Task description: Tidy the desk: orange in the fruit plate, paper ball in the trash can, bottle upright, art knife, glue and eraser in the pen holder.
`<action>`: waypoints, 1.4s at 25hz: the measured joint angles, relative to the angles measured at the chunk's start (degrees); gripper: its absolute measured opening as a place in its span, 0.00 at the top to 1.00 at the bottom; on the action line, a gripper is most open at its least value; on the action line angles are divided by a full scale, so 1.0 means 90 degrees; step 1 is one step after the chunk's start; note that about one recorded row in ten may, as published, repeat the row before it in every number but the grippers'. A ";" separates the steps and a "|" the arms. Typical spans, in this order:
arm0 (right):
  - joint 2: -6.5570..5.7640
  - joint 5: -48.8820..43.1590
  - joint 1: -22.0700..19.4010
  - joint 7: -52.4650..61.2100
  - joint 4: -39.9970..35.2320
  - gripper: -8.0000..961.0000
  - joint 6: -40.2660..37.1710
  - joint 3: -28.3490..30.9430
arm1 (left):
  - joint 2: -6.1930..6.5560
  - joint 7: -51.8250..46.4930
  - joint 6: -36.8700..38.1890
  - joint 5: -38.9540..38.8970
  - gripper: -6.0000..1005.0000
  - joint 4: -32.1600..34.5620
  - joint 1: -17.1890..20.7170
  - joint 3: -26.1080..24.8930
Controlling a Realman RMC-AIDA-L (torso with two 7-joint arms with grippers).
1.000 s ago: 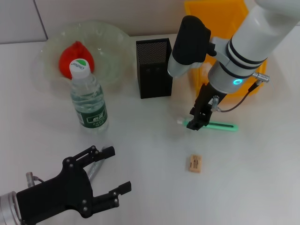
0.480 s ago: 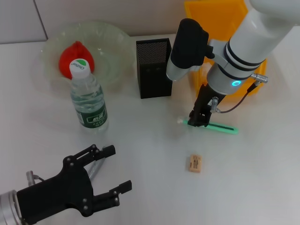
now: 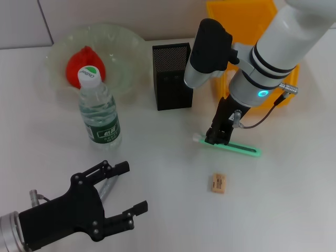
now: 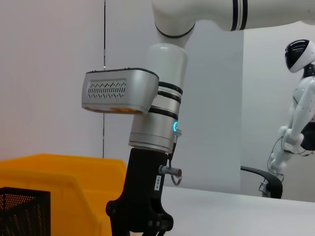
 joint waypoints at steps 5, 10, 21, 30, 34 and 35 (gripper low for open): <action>-0.0001 0.0078 -0.0090 0.0043 -0.0442 0.90 -0.0368 0.0096 | 0.0000 0.0006 0.0000 -0.0004 0.19 -0.0020 0.0000 -0.0013; -0.0016 0.0082 -0.0105 0.0066 -0.0941 0.93 -0.0836 0.0752 | 0.0000 0.0010 0.0017 -0.0012 0.19 -0.0013 0.0019 -0.0039; -0.0029 -0.0190 -0.0093 0.0214 -0.1559 0.98 -0.1349 0.1070 | 0.0000 0.0013 0.0073 -0.0021 0.19 0.0015 0.0030 -0.0049; -0.0011 -0.0268 -0.0079 0.0172 -0.0974 0.96 -0.0607 0.0726 | 0.0000 0.0017 0.0071 -0.0021 0.19 -0.0003 0.0017 -0.0049; 0.0013 -0.0259 -0.0064 0.0141 -0.0804 0.84 -0.0397 0.0544 | 0.0000 0.0017 0.0072 -0.0021 0.19 -0.0006 0.0011 -0.0049; 0.0026 -0.0207 -0.0068 0.0141 -0.0737 0.81 -0.0293 0.0421 | 0.0000 0.0009 0.0072 -0.0021 0.19 -0.0004 0.0010 -0.0046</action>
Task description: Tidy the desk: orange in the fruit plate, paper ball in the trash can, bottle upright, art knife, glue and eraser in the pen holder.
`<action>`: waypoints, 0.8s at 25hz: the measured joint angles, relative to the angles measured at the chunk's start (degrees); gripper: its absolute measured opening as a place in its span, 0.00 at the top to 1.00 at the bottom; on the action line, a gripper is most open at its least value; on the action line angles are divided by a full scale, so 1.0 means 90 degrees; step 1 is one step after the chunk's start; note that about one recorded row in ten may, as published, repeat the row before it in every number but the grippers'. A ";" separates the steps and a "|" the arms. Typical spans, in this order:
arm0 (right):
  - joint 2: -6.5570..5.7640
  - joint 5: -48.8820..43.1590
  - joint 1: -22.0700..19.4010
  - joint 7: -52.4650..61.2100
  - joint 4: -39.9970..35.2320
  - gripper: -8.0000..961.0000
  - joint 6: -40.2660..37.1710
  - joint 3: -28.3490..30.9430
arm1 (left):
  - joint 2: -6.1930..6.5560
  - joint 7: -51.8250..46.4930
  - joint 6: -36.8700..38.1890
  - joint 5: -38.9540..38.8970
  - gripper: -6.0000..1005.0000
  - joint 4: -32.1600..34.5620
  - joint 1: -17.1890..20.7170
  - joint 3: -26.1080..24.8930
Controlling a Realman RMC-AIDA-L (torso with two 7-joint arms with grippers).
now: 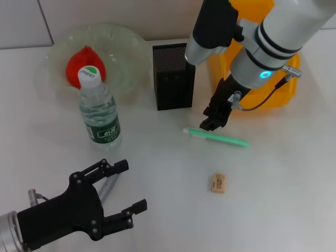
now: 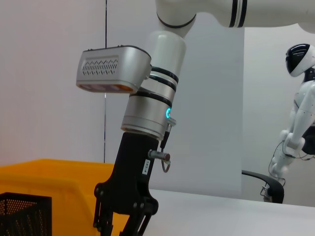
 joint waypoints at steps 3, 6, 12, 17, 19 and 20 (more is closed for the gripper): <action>0.0004 0.0089 0.0013 0.0003 0.0095 0.66 0.0085 -0.0143 | 0.0000 -0.0017 0.0000 0.0000 0.19 0.0006 -0.0001 0.0000; 0.0005 0.0169 0.0051 0.0029 0.0175 0.65 0.0131 -0.0230 | 0.0000 -0.0016 0.0003 0.0000 0.19 0.0005 -0.0001 -0.0003; 0.0013 0.0357 0.0083 0.0080 0.0216 0.62 0.0138 -0.0245 | 0.0000 -0.0039 0.0005 0.0000 0.19 0.0017 -0.0037 -0.0003; 0.0013 0.0357 0.0094 0.0083 0.0318 0.60 0.0233 -0.0290 | 0.0000 -0.0042 0.0005 0.0000 0.19 0.0021 -0.0048 -0.0003; 0.0016 0.0357 0.0102 0.0095 0.0378 0.58 0.0339 -0.0325 | 0.0000 -0.0042 0.0004 0.0000 0.19 0.0023 -0.0048 -0.0003; 0.0016 0.0357 0.0116 0.0106 0.0464 0.57 0.0426 -0.0343 | 0.0000 -0.0042 0.0005 0.0000 0.19 0.0023 -0.0047 -0.0003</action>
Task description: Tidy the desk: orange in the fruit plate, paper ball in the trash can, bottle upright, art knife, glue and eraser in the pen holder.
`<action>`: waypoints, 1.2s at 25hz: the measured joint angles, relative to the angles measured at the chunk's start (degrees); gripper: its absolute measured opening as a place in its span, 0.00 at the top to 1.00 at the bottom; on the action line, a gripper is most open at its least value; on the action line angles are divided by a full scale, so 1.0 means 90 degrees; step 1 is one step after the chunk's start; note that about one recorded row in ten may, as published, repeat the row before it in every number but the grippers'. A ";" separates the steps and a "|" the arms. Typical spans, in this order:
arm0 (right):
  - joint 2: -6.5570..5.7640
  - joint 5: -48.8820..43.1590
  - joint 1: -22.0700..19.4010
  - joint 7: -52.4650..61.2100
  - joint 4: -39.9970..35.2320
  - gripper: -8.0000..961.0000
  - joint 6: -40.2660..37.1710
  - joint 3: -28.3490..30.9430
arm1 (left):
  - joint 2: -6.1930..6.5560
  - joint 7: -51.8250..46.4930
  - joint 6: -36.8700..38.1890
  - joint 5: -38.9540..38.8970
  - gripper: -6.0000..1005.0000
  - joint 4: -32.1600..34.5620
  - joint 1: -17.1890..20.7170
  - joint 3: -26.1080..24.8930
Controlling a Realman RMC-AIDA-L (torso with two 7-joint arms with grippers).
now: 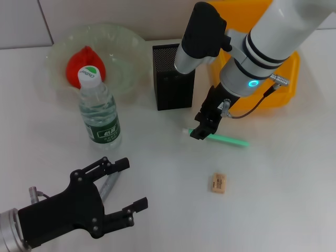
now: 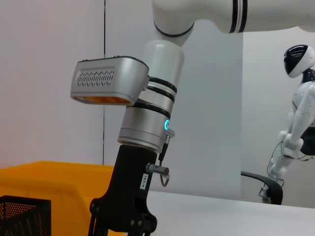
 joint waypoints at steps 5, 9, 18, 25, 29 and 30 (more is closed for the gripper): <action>0.0000 0.0000 0.0055 0.0060 0.0221 0.54 0.0278 -0.0171 | 0.0000 0.0016 0.0000 0.0000 0.19 0.0000 0.0029 0.0000; 0.0002 0.0000 0.0102 0.0097 0.0368 0.54 0.0417 -0.0246 | 0.0000 0.0022 0.0000 0.0000 0.19 -0.0003 0.0034 0.0002; 0.0016 0.0010 0.0197 0.0114 0.0668 0.55 0.0676 -0.0311 | 0.0000 0.0028 -0.0001 0.0000 0.19 0.0001 0.0038 0.0018; 0.0017 0.0029 0.0212 0.0112 0.0704 0.58 0.0751 -0.0360 | 0.0000 0.0048 -0.0001 0.0000 0.19 -0.0011 0.0038 0.0020; 0.0018 0.0226 0.0214 0.0112 0.0725 0.60 0.0776 -0.0662 | 0.0000 0.0047 -0.0001 0.0000 0.19 0.0002 0.0044 0.0020; 0.0018 0.0226 0.0214 0.0112 0.0725 0.60 0.0776 -0.0662 | 0.0000 0.0047 -0.0001 0.0000 0.19 0.0002 0.0044 0.0020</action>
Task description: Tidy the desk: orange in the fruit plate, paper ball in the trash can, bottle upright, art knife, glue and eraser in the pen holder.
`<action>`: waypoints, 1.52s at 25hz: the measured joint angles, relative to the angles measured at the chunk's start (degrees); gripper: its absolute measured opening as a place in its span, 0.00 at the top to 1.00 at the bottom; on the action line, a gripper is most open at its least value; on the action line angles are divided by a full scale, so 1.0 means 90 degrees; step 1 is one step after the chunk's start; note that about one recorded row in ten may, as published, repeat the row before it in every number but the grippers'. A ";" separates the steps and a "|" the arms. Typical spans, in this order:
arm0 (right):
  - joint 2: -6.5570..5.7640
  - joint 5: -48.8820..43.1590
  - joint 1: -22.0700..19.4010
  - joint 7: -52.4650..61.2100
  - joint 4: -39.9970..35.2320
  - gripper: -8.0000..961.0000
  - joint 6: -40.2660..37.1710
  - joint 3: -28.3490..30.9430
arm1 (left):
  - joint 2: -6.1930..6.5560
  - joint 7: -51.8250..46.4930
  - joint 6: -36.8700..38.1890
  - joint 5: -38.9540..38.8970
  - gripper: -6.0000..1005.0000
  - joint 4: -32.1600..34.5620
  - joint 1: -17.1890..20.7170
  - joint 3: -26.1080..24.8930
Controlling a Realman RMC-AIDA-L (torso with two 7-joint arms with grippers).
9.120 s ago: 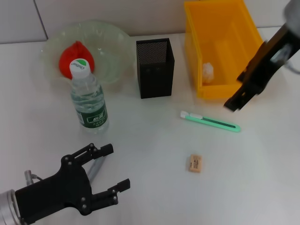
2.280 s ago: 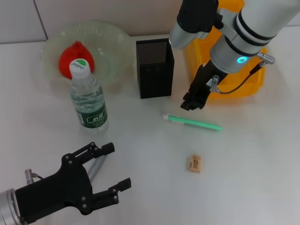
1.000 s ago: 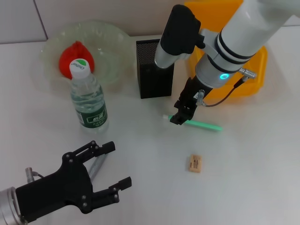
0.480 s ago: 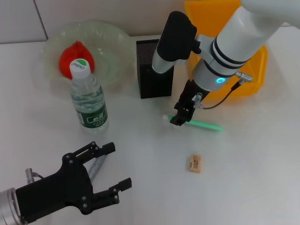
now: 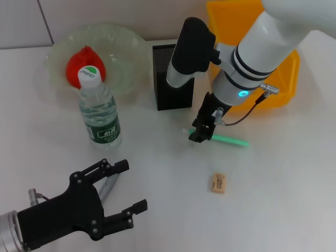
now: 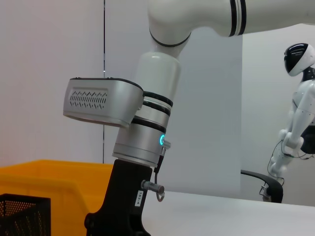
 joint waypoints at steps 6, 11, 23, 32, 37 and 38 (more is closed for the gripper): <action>0.0000 0.0072 0.0116 0.0008 0.0210 0.64 0.0091 -0.0140 | 0.0000 0.0002 0.0000 0.0000 0.19 -0.0018 -0.0008 0.0000; 0.0000 0.0076 0.0144 0.0009 0.0254 0.67 0.0127 -0.0143 | 0.0000 0.0006 0.0000 0.0000 0.19 -0.0018 -0.0001 -0.0007; -0.0002 0.0145 0.0124 0.0001 0.0195 0.82 0.0047 -0.0136 | 0.0000 0.0009 0.0000 0.0000 0.19 -0.0007 0.0002 -0.0019; -0.0047 0.0178 -0.0063 0.0086 -0.0374 0.82 -0.0322 -0.0051 | 0.0000 -0.0016 0.0062 0.0000 0.19 -0.0001 -0.0040 -0.0020; -0.0065 0.0178 -0.0168 0.0217 -0.0774 0.82 -0.0573 -0.0020 | 0.0001 -0.0027 0.0082 0.0000 0.19 -0.0001 -0.0043 -0.0020; -0.0067 0.0179 -0.0198 0.0232 -0.0890 0.82 -0.0683 0.0018 | 0.0003 -0.0030 0.0085 0.0000 0.19 -0.0001 -0.0041 -0.0020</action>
